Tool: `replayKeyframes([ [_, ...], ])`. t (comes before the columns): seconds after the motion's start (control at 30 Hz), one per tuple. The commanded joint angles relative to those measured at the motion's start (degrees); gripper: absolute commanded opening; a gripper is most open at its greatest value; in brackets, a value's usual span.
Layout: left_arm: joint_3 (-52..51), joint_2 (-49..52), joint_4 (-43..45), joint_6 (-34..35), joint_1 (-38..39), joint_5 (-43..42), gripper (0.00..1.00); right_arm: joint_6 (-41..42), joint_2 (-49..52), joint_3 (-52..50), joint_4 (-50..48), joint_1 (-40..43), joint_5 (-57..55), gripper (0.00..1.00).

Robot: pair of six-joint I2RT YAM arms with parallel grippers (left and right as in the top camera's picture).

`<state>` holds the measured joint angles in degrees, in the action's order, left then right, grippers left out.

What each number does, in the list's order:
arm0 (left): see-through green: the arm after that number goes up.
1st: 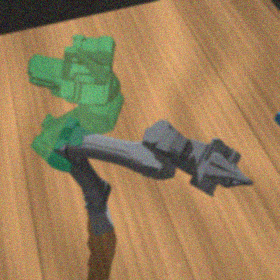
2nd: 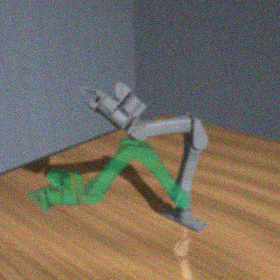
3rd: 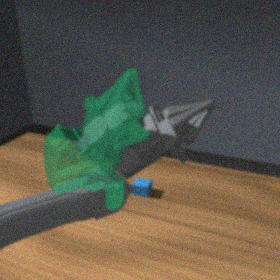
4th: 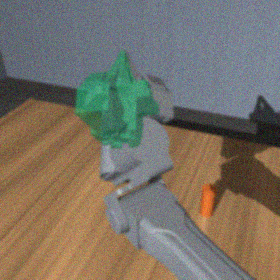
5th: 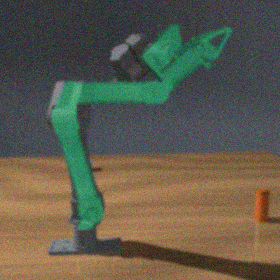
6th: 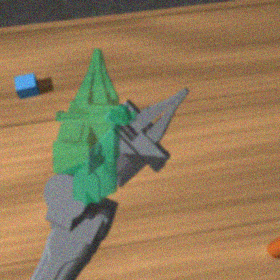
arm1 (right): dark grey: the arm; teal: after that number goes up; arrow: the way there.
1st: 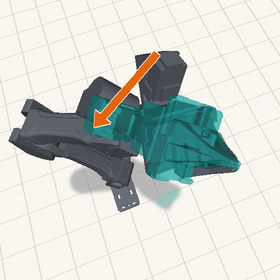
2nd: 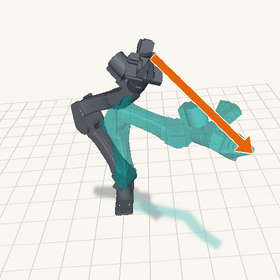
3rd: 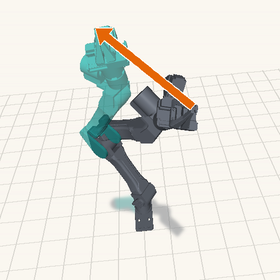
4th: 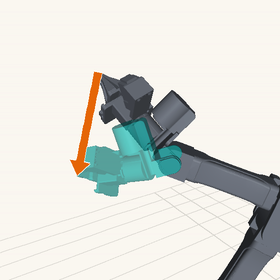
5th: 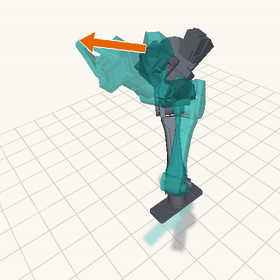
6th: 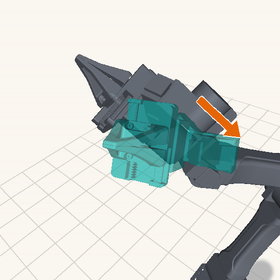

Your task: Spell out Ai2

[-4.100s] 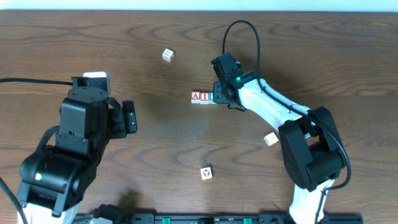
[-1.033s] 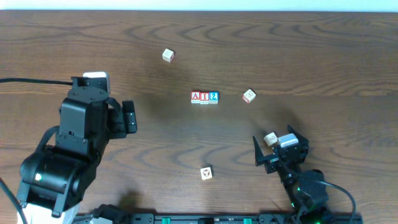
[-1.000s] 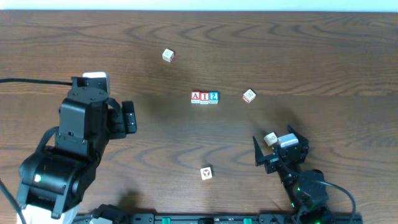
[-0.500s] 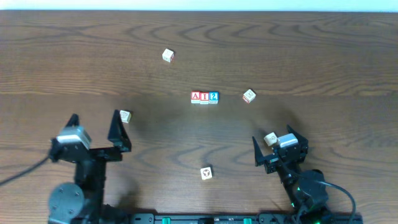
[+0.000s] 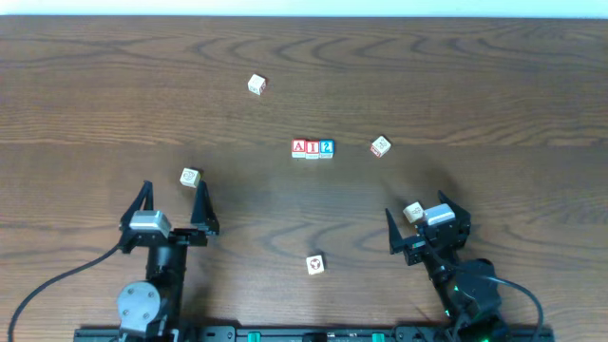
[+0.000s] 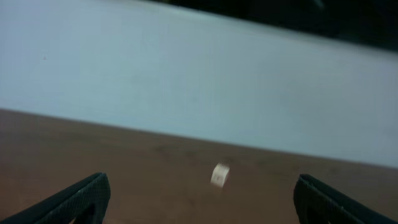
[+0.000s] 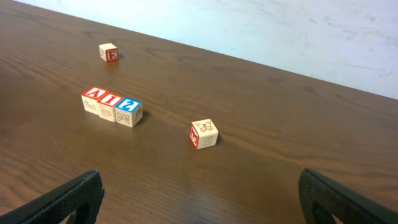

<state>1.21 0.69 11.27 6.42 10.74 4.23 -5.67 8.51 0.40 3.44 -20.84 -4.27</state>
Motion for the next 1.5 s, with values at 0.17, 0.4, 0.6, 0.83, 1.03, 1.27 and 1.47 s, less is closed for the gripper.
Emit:
replayKeyframes([
  [0.17, -0.96, -0.5, -10.21, -5.6, -7.06, -4.39, 0.95, -0.61, -0.09, -0.09, 0.28, 0.15, 0.22, 0.99],
  [0.4, -0.94, -0.48, -15.74, -6.69, -8.15, -5.4, 0.95, -0.61, -0.09, -0.09, 0.28, 0.15, 0.22, 0.99],
  [0.6, -0.94, -0.48, -15.67, -6.67, -8.04, -5.33, 0.95, -0.61, -0.09, -0.09, 0.28, 0.15, 0.22, 0.99],
  [0.83, -0.94, -0.44, -15.67, -6.67, -8.07, -5.33, 0.95, -0.61, -0.09, -0.09, 0.28, 0.15, 0.22, 0.99],
  [1.03, -0.94, -0.44, -15.67, -6.67, -8.04, -5.33, 0.95, -0.61, -1.03, -0.09, 0.33, 0.66, 0.22, 0.99],
  [1.27, -0.94, -0.44, -15.67, -6.67, -8.07, -5.33, 0.95, -0.61, -1.05, -0.09, 0.33, 11.19, 0.22, 0.99],
  [1.47, -0.94, -0.44, -15.67, -6.67, -8.07, -5.33, 0.96, -0.61, -1.07, -0.09, 0.33, 20.96, 0.22, 0.99],
])
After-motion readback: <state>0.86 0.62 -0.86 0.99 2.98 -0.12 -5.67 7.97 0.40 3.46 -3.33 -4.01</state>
